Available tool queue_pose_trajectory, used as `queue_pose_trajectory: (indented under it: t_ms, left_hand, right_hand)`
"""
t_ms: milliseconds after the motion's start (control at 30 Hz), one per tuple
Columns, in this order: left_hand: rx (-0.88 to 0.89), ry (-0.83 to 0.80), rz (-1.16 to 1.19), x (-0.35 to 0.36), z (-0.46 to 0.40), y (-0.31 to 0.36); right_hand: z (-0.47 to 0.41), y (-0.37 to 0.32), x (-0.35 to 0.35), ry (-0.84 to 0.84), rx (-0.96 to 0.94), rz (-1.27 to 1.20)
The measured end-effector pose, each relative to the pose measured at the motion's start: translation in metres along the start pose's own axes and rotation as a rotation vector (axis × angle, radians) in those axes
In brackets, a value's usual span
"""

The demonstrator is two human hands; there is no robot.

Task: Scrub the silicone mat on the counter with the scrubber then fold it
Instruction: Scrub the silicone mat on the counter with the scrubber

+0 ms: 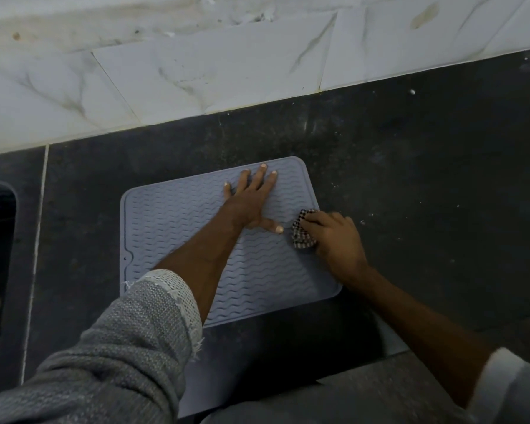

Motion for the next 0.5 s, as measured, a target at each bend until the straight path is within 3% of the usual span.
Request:
queue_pose_trajectory:
  t_ms: [200,300,500]
  left_hand:
    - [-0.023,0.006,-0.015,-0.002,0.002,0.002]
    - [-0.034,0.002,-0.021,-0.002,0.002,0.002]
    - [-0.008,-0.001,-0.018,-0.001,0.000,0.001]
  right_hand:
    - [-0.046,0.002,-0.018,0.110,0.035,-0.057]
    - [-0.069,-0.007,-0.004,0.025,0.039,-0.012]
    - [-0.003,-0.012,-0.003,0.111,0.006,0.030]
Point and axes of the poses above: each hand's wrist, its own z-axis away from the middle knuckle, its own x-axis out of the palm, y = z × x, the point moved 9 cm from there along -z, towards the middle knuckle, and after that the axes turned 2 degrees about y, right-handed, at the moved point
